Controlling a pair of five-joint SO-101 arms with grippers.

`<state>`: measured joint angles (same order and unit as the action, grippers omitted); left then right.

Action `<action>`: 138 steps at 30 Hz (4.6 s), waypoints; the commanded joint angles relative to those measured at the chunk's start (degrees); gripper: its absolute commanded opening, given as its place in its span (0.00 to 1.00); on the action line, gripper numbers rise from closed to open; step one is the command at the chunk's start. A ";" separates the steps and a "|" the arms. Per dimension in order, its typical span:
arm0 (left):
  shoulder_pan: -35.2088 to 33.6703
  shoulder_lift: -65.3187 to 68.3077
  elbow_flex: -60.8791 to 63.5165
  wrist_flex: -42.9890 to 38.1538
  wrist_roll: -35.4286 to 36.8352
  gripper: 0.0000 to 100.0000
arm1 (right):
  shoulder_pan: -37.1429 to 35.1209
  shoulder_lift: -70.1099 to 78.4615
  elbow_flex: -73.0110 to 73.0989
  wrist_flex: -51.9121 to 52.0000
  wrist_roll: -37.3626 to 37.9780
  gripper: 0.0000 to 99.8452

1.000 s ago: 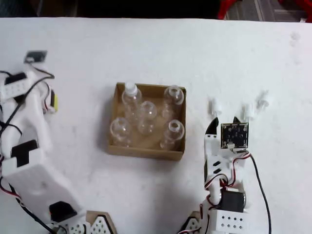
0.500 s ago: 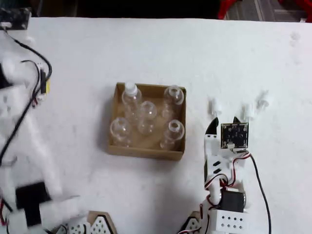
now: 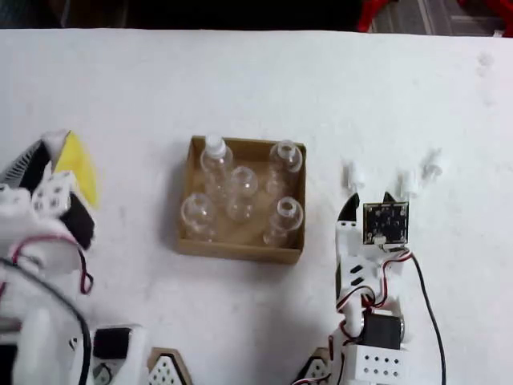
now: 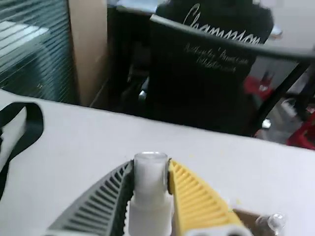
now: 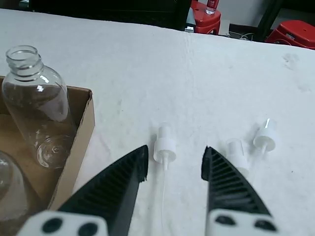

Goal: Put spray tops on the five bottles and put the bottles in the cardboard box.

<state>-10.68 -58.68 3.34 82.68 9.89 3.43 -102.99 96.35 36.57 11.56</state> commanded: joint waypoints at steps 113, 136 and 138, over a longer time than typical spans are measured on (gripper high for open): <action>25.71 -45.23 58.90 -25.41 6.68 0.18 | 0.04 -0.22 0.53 -0.04 0.70 0.16; 2.77 9.01 16.00 0.79 -2.99 0.18 | -0.22 -0.31 0.53 0.04 0.70 0.16; -4.18 12.88 16.09 -0.44 -4.40 0.18 | -0.40 -0.31 0.53 0.04 0.70 0.16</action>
<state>-1.45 -52.53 21.63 85.85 9.89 3.43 -102.99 96.35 36.57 11.56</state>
